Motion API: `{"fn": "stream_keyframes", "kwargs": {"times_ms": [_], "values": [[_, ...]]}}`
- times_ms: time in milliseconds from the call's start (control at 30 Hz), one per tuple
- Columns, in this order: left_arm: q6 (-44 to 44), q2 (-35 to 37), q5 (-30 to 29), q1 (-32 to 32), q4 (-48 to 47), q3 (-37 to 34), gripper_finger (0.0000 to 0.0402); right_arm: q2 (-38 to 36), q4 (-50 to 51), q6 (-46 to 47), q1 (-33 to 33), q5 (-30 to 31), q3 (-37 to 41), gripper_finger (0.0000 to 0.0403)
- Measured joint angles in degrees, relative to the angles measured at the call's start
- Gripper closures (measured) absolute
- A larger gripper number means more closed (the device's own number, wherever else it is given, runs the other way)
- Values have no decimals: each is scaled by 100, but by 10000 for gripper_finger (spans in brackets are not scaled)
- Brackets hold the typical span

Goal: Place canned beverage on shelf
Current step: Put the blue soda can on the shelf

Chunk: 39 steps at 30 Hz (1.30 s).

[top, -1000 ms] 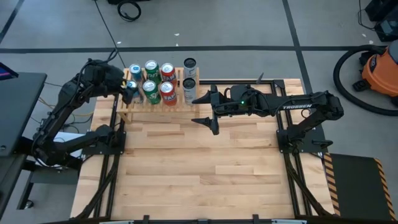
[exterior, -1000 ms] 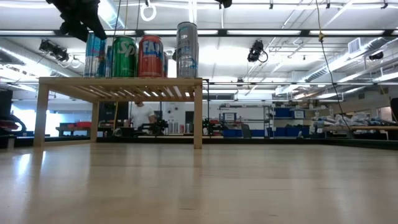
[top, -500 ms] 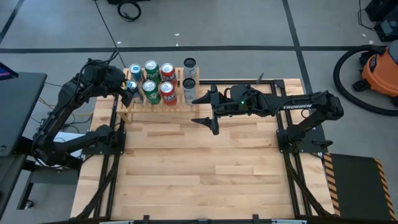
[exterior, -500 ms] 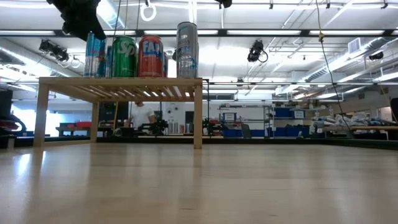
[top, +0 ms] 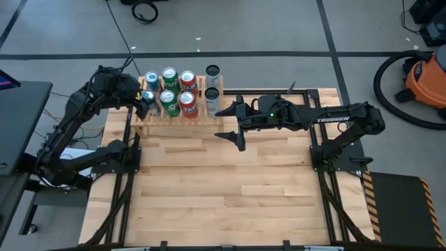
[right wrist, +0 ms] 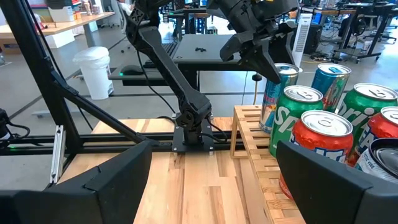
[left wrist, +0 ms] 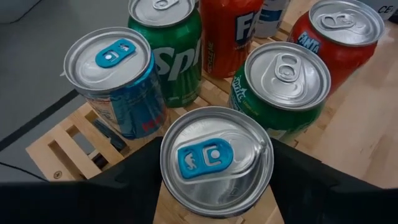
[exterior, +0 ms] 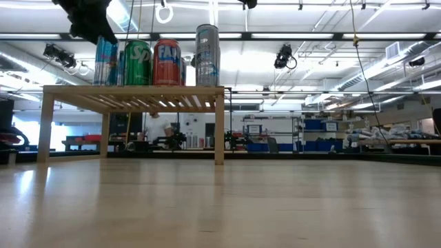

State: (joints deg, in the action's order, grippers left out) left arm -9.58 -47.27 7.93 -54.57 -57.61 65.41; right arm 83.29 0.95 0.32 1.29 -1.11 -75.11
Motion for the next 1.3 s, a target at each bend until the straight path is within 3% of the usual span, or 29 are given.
{"fn": "stream_keyframes", "kwargs": {"times_ms": [667,1000,1300], "values": [[-1652,4,582,-10,-79,0,144,0,1,-1,0,0,0,48],[-1417,7,730,-520,-221,7,143,0,0,0,-1,1,0,48],[-1410,4,863,-577,-220,7,143,0,0,0,0,-1,0,48]]}}
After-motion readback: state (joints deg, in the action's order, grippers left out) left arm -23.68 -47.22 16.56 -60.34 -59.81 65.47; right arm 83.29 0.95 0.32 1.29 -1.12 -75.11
